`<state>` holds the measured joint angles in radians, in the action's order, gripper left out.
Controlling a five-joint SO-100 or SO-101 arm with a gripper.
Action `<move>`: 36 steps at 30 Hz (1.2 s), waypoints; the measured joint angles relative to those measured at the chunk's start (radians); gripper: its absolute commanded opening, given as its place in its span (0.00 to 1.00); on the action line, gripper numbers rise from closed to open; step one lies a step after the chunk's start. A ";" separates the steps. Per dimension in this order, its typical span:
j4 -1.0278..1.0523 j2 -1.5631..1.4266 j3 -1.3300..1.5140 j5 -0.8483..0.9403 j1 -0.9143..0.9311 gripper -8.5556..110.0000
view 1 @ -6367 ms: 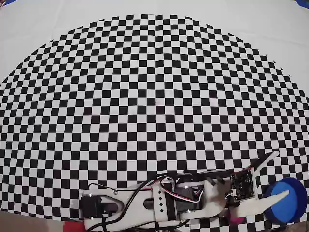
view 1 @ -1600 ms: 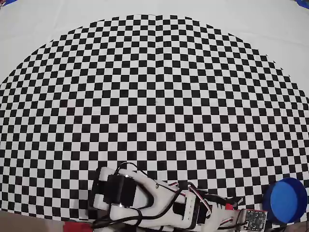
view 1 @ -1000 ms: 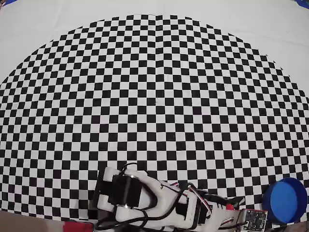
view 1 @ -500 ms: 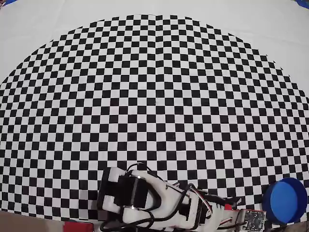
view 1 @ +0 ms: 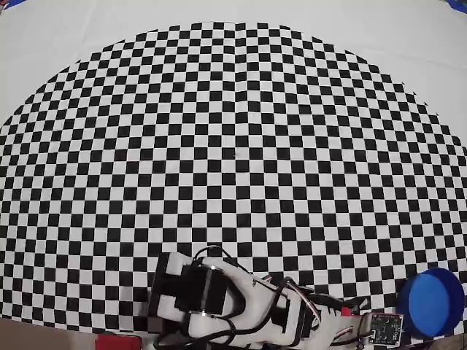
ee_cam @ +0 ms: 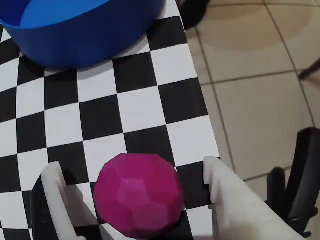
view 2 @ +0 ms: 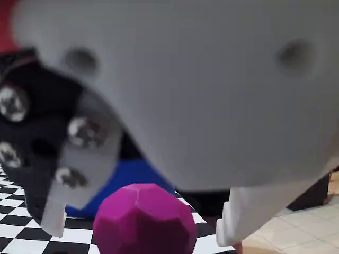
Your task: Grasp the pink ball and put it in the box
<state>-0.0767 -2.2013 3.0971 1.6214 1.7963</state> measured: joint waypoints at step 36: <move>-0.009 0.011 0.000 0.002 -0.021 0.12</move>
<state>-0.0859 -2.1905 3.0971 1.6230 1.7748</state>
